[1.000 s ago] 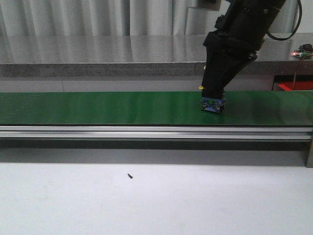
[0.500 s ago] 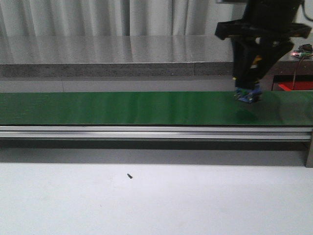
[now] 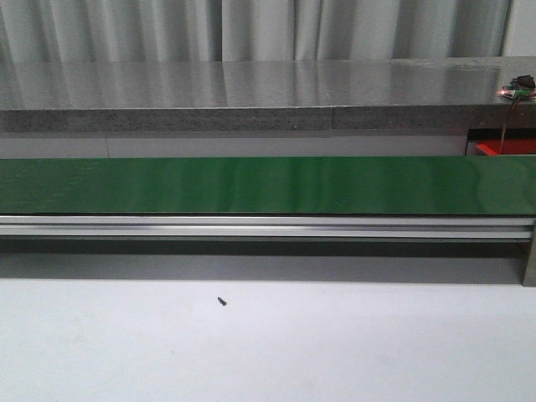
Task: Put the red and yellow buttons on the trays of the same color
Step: 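Grasp the yellow button and carry it toward the yellow tray, then release the yellow button into the yellow tray and raise the right gripper, then lower the left gripper onto a red button in the cluster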
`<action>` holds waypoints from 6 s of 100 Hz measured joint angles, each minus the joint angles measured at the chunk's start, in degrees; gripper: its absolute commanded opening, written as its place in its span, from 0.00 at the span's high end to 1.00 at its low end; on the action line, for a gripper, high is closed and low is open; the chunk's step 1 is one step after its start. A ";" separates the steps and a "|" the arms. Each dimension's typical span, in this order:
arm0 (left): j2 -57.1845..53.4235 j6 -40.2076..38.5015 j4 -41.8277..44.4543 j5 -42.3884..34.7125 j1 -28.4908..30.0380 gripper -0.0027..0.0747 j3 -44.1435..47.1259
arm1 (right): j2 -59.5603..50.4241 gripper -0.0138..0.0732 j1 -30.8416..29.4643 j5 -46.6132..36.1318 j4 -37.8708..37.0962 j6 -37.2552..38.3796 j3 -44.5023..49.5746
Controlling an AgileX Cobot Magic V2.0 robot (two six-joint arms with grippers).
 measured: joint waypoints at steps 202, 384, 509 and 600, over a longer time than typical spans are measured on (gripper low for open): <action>0.00 0.00 0.00 0.00 0.00 0.99 0.00 | 8.03 0.33 -23.49 -13.73 -3.75 9.57 16.89; 0.00 0.00 0.00 0.00 0.00 0.99 0.00 | -49.97 0.92 -0.09 -18.67 1.62 -3.39 45.76; 0.00 0.00 0.00 0.00 0.00 0.99 0.00 | -56.99 0.92 -0.09 -16.63 1.41 -3.50 47.75; 19.79 -7.56 1.48 -10.00 14.92 0.99 -4.61 | -56.99 0.92 -0.09 -16.63 1.41 -3.50 47.75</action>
